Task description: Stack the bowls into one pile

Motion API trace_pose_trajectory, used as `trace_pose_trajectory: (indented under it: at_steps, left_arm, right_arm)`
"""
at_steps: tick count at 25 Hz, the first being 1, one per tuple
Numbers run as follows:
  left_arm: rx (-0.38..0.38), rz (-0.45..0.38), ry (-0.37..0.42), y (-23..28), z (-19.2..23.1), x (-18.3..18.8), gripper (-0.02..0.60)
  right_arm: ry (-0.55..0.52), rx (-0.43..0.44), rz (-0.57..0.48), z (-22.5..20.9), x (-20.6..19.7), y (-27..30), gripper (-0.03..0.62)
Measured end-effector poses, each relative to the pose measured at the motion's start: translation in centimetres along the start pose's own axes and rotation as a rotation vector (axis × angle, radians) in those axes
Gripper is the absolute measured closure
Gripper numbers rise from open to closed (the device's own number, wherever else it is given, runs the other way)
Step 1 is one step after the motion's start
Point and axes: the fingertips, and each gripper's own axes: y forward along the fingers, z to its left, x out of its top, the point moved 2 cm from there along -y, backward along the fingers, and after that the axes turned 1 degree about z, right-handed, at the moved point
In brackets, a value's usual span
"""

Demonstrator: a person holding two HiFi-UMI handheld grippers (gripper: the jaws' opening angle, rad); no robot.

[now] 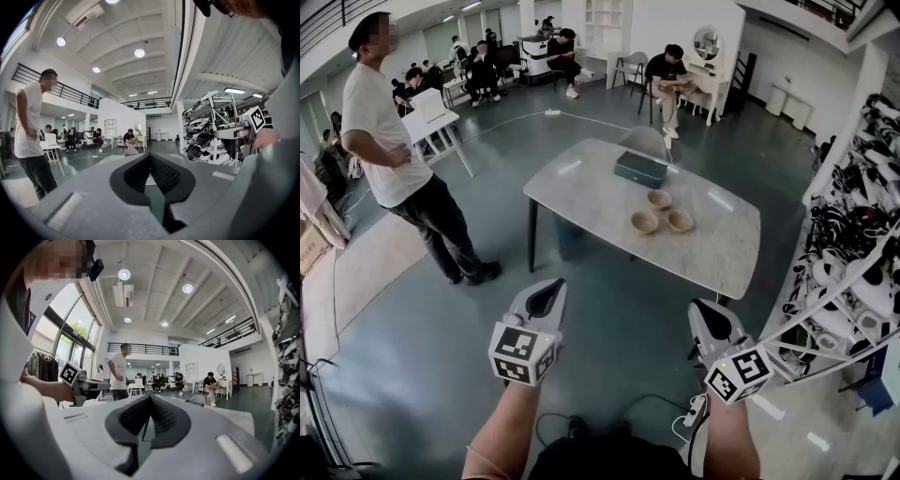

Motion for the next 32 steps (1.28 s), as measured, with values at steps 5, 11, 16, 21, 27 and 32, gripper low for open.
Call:
trace_pose_trajectory:
  at_steps: [5, 11, 16, 21, 27, 32]
  left_arm:
    - [-0.011, -0.003, 0.011, 0.1, -1.8, 0.2, 0.572]
    - [-0.005, 0.014, 0.009, -0.6, -3.3, -0.3, 0.572]
    - [-0.011, 0.023, 0.017, -0.6, -5.8, -0.4, 0.572]
    - [-0.020, 0.009, 0.022, -0.4, -8.5, 0.1, 0.572]
    - [-0.030, -0.006, 0.019, 0.0, -11.0, 0.6, 0.572]
    - [-0.042, -0.002, 0.010, 0.9, -11.5, 0.3, 0.572]
  right_arm:
    - [-0.011, 0.007, -0.015, -0.4, 0.5, -1.0, 0.592]
    - [-0.008, -0.015, -0.033, -1.2, 0.6, -2.8, 0.592]
    - [0.007, -0.041, -0.057, -2.9, 0.7, -5.5, 0.591]
    - [0.040, -0.019, -0.071, -3.7, 0.6, -8.1, 0.591]
    - [0.035, 0.000, -0.060, -4.1, 0.4, -10.5, 0.591]
    - [0.069, 0.015, -0.040, -4.4, -0.4, -10.5, 0.591]
